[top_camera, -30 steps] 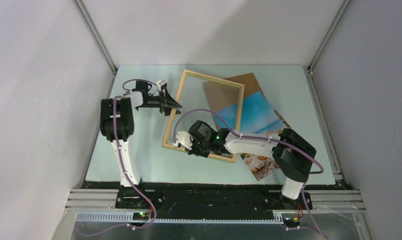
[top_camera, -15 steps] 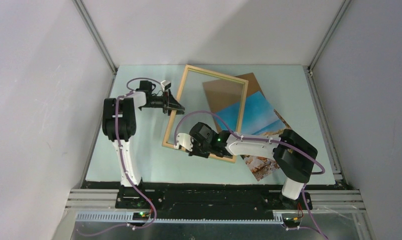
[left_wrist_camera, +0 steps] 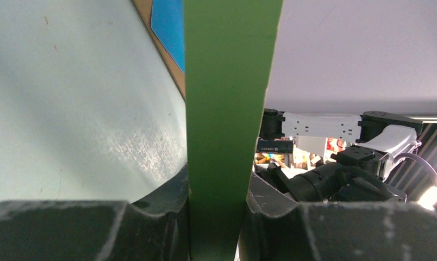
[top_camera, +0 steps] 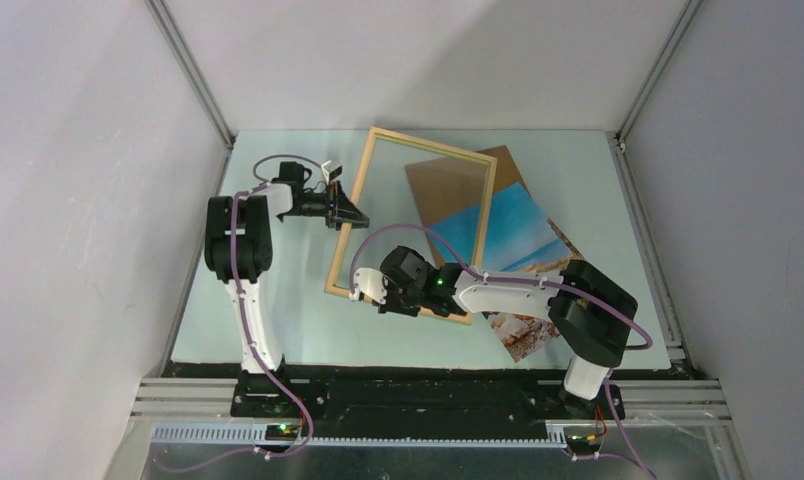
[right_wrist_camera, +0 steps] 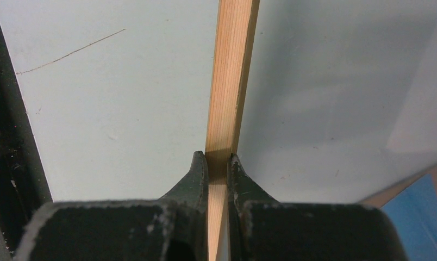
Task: Put the photo into the frame
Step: Adjust the photo frame at the center of the board.
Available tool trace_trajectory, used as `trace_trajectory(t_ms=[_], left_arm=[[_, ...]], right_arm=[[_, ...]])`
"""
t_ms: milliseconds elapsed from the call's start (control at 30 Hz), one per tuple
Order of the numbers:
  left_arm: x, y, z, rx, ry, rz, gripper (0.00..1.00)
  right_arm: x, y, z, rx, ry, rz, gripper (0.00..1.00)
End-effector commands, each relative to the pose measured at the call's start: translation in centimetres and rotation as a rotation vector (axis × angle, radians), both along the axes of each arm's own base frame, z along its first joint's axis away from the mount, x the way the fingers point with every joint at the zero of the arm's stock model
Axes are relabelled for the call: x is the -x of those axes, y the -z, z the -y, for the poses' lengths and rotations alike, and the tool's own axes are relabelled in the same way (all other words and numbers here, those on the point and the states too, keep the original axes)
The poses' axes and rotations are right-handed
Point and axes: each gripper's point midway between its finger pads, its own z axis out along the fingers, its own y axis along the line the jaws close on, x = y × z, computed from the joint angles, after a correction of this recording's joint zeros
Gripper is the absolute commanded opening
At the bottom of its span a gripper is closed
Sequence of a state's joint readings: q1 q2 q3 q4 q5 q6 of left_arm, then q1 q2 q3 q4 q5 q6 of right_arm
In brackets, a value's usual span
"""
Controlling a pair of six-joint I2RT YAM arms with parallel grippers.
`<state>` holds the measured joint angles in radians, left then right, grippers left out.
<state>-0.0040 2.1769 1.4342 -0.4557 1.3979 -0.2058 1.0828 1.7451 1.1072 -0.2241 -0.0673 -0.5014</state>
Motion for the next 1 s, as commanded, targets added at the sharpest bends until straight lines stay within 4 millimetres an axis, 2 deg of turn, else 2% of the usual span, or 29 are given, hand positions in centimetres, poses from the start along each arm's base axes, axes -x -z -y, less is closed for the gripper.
trace_trajectory(t_ms=[0, 133, 300, 533, 700, 967], left_arm=[[3.1, -6.2, 1.5, 0.172, 0.101, -0.069, 0.21], [3.1, -6.3, 1.0, 0.173, 0.088, -0.065, 0.21], [2.9, -6.1, 0.2, 0.173, 0.064, -0.066, 0.31], [2.0, -6.1, -1.6, 0.155, 0.009, -0.050, 0.36], [1.5, -5.1, -2.4, 0.102, -0.033, -0.044, 0.44], [1.1, -3.6, -4.6, -0.015, -0.128, -0.013, 0.47]], right_arm=[[-1.5, 0.2, -0.4, -0.012, -0.036, 0.080, 0.00], [-1.8, 0.3, -0.1, -0.009, -0.028, 0.081, 0.00], [-2.0, 0.3, -0.1, -0.010, -0.025, 0.083, 0.00], [-1.9, 0.5, 0.0, -0.006, -0.020, 0.077, 0.00], [-2.0, 0.3, 0.1, -0.007, -0.018, 0.077, 0.00], [-2.3, 0.2, 0.2, -0.009, -0.020, 0.080, 0.00]])
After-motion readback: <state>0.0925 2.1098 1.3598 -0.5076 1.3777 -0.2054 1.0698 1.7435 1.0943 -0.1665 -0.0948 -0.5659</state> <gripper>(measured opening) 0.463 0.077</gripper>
